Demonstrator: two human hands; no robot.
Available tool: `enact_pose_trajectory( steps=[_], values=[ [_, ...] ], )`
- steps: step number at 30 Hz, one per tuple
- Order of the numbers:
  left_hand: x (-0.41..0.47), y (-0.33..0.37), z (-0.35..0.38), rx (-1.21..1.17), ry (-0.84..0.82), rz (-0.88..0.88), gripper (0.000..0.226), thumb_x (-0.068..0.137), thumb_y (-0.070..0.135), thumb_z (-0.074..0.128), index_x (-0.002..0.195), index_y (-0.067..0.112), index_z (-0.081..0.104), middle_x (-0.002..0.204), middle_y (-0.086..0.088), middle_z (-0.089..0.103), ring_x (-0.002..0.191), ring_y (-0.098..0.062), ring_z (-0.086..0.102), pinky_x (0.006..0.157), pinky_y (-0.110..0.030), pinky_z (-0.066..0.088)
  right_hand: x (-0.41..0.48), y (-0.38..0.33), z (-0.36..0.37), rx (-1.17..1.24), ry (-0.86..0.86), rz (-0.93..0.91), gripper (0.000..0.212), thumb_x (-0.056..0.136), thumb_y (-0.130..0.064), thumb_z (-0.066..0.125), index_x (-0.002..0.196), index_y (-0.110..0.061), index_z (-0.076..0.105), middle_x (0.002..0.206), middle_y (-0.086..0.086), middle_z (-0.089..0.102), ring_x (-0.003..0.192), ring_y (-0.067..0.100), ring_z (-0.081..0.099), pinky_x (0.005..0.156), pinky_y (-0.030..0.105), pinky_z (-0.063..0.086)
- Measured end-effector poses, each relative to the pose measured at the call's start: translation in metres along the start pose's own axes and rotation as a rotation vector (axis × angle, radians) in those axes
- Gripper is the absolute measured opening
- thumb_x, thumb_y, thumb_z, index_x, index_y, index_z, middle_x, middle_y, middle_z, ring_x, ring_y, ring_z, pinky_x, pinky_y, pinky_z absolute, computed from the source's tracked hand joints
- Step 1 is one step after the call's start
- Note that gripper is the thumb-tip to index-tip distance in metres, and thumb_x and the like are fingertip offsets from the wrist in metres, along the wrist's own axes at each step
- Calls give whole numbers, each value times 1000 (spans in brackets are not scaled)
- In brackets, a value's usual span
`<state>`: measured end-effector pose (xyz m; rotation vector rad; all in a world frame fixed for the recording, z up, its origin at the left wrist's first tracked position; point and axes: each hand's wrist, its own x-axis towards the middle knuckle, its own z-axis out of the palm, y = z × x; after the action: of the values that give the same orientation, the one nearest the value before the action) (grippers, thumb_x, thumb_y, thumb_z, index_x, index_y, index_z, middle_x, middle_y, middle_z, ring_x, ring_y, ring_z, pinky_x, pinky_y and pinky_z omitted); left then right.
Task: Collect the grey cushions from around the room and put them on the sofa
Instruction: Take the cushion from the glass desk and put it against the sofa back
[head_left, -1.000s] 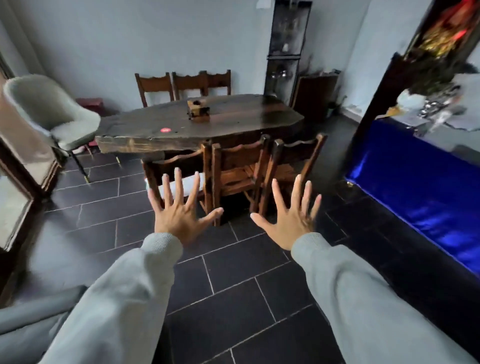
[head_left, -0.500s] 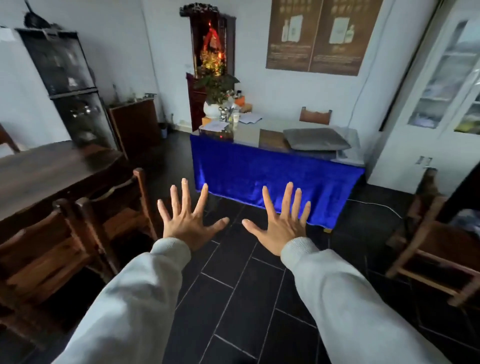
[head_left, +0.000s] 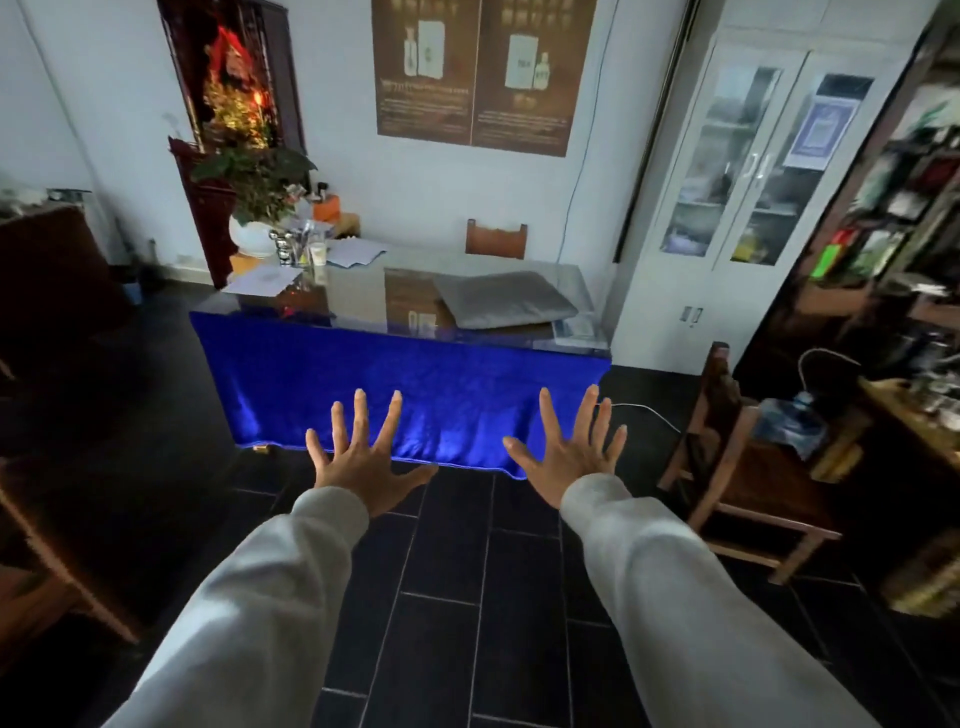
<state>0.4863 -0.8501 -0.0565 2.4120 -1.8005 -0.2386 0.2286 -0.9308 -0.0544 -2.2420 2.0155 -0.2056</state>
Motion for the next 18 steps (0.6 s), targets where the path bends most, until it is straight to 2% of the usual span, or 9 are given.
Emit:
enact_pose_trajectory(
  steps=[4,9,18],
  values=[
    [76,15,11,-19,-37,18,106,72,98,28,134,52,-44,164,-3,-36,153,-36,-24,118,-68,-4,72,16,11,9,-2,47,95,80,-94,13,156,-49,-22,163,15,-39,152,37,-31,119,61,-17],
    [183,37,24,-12,-106,-9,108,73,97,31,134,49,-44,162,-4,-40,152,-36,-27,118,-68,-6,182,39,25,12,11,61,99,72,-96,2,155,-50,-25,162,15,-40,152,38,-31,120,62,-14],
    [385,99,19,-47,-112,-52,107,70,98,28,136,50,-42,160,-3,-42,152,-34,-27,119,-66,-4,404,77,24,21,-42,81,94,84,-92,17,157,-48,-22,165,17,-33,154,39,-26,120,62,-13]
  ],
)
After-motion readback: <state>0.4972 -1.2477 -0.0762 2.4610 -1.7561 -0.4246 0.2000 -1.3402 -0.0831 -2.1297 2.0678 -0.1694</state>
